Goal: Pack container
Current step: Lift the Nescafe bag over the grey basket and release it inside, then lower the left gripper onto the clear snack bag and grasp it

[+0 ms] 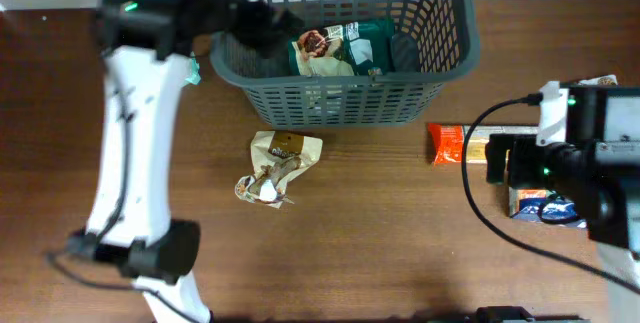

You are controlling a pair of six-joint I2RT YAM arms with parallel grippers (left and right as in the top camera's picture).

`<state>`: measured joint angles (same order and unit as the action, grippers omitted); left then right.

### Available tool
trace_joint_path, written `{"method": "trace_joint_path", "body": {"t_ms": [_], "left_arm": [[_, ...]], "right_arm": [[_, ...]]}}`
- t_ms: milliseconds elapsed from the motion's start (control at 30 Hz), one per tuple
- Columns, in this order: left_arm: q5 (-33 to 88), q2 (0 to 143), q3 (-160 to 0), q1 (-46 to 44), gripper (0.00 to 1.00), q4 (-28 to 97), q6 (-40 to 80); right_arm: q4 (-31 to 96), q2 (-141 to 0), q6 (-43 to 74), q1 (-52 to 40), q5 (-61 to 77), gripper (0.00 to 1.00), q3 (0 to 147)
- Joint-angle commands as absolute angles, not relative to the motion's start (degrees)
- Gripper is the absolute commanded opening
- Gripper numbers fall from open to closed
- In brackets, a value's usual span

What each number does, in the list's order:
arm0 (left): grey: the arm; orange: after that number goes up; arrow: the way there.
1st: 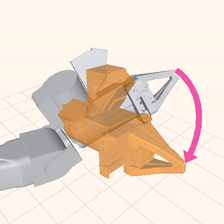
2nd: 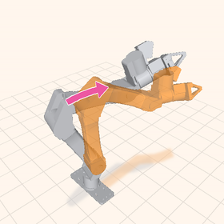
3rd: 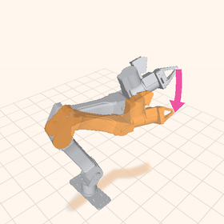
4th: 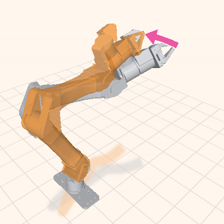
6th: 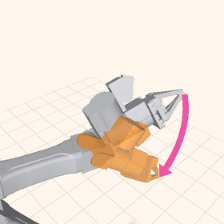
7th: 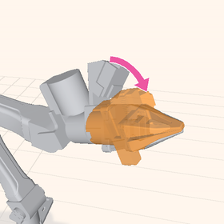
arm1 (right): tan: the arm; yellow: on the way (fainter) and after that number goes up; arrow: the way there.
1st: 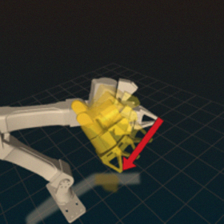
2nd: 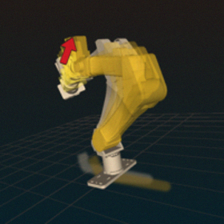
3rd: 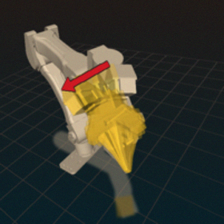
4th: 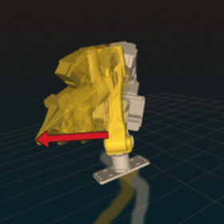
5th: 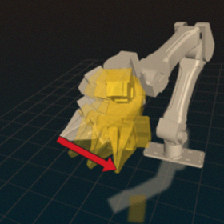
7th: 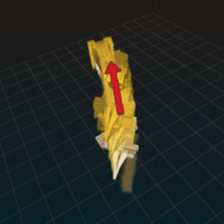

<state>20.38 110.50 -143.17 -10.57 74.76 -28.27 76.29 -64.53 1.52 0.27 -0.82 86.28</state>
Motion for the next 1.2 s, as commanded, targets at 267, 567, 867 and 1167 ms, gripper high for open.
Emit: {"method": "trace_joint_path", "body": {"t_ms": [267,567,867,1167], "left_arm": [[19.07,102.8,-143.74,4.6,0.99,93.03,-24.88],[22.72,104.25,-130.23,4.99,0.99,96.68,-24.53],[20.53,101.97,-110.74,6.46,0.98,94.59,-23.51],[21.32,91.92,-86.41,8.01,0.99,77.87,-21.02]], "right_arm": [[75.66,-63.35,2.22,0.01,6.22,0.99,91.42],[75.68,-63.35,2.22,0.01,5.39,0.99,91.42],[75.72,-63.35,2.22,0.01,5.39,0.99,91.42],[75.7,-63.37,2.22,0.01,5.39,0.99,91.42]]}}
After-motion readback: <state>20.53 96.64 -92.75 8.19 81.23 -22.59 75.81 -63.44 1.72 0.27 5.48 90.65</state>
